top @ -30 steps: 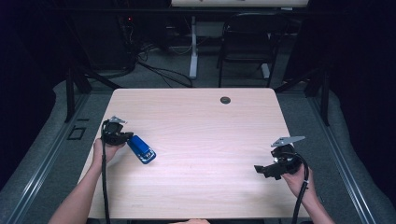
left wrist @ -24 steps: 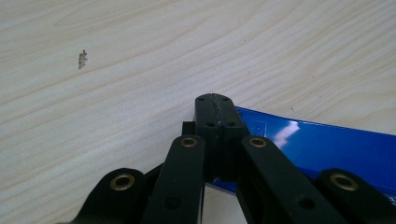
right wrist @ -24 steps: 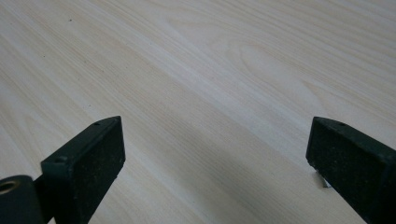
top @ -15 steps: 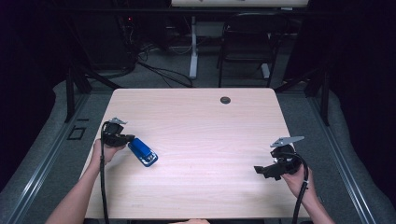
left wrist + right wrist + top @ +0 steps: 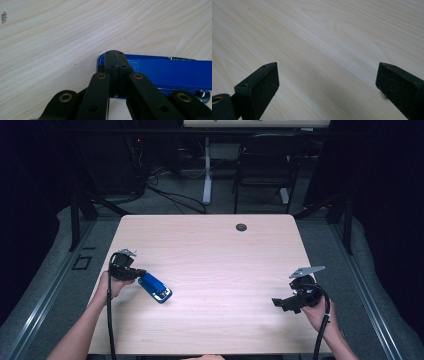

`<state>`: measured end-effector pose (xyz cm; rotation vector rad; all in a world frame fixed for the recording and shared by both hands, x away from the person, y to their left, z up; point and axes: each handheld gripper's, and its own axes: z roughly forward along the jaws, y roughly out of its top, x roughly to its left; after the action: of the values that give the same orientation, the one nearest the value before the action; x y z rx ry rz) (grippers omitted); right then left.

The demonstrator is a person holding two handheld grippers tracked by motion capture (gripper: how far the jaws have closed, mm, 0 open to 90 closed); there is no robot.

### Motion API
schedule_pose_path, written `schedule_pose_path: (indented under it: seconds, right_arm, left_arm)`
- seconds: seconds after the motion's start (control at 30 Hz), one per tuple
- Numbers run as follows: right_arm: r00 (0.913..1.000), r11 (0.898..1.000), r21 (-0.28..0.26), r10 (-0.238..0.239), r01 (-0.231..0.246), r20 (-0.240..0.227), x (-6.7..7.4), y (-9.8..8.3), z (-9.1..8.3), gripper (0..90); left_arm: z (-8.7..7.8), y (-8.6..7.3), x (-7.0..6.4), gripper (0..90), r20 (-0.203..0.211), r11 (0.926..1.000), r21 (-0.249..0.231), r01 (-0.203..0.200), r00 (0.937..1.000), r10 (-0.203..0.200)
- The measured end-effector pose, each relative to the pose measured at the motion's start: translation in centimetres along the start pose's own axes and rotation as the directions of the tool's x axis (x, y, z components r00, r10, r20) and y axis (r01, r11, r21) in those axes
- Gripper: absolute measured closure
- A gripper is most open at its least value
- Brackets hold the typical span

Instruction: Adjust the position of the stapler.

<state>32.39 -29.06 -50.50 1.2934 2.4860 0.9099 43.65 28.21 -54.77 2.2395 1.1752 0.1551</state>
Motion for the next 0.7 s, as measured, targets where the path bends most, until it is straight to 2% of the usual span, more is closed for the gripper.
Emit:
schedule_pose_path:
  seconds: [0.3, 0.53, 0.57, 0.7]
  right_arm:
    - [1.0, 1.0, -0.005, -0.001, 0.001, 0.0, 0.0, 0.0, 0.1, 4.5]
    - [1.0, 1.0, -0.001, -0.001, 0.001, 0.002, 0.0, 0.0, 0.1, 5.1]
    - [1.0, 1.0, -0.001, 0.001, -0.001, 0.001, 0.0, 0.0, 0.1, 5.2]
    - [1.0, 1.0, -0.001, 0.002, -0.002, 0.001, -0.1, -0.1, 0.0, 5.4]
  left_arm:
    - [-0.1, -0.1, -1.2, 90.0, 0.042, 0.9989, 0.046, -0.011, 0.9991, 0.009]
    - [-0.2, 0.0, -1.7, 89.9, 0.02, 0.9981, 0.059, -0.016, 0.9997, 0.015]
    - [-0.4, 0.0, -1.9, 89.9, -0.015, 0.9958, 0.082, -0.04, 0.999, 0.041]
    - [-0.7, -0.4, -1.8, 89.6, -0.025, 0.9951, 0.091, -0.038, 0.9989, 0.04]
